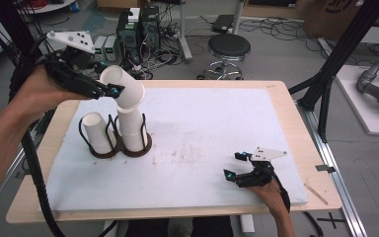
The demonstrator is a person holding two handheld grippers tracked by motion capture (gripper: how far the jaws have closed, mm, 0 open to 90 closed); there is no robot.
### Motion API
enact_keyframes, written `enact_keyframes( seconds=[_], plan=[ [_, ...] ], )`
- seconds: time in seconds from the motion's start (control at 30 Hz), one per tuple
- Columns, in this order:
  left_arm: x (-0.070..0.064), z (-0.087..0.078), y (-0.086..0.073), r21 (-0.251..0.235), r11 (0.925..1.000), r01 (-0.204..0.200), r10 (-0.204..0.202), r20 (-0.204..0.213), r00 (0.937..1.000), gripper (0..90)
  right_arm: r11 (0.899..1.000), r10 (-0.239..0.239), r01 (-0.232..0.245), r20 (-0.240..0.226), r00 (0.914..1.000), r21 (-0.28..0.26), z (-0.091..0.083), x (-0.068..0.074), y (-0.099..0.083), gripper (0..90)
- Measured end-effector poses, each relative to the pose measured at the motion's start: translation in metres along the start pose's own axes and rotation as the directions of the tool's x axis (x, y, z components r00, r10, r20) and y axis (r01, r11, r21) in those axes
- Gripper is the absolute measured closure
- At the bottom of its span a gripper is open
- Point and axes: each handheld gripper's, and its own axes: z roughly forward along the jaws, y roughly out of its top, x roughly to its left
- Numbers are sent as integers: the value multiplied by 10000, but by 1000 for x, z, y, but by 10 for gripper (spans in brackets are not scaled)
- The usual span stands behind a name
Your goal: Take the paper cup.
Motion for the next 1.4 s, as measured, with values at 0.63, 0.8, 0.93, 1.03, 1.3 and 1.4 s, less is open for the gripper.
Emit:
enact_keyframes(
  seconds=[0.63,0.8,0.93,1.03,1.3,1.4],
  plan=[
    [-34,12,-68,-1664,9848,498,-307,1154,9928,338,10000,45,-44,58,10000,-6,0,1,0,158],
    [-42,22,-86,-1822,9826,352,-115,1296,9915,338,10000,-42,42,81,10000,-8,0,1,0,158],
    [-49,31,-103,-1953,9799,400,-110,1472,9890,337,10000,24,-23,49,10000,-32,-1,0,0,158],
    [-53,39,-120,-2034,9768,663,-350,1538,9875,337,10000,17,-17,47,10000,-40,-1,0,0,158],
    [-61,56,-154,-2451,9633,1092,-666,1760,9821,337,10000,22,-22,51,10000,-23,0,0,0,158],
    [-63,63,-162,-2535,9605,1148,-701,1788,9814,337,10000,47,-47,32,10000,1,0,0,0,158]
  ],
)
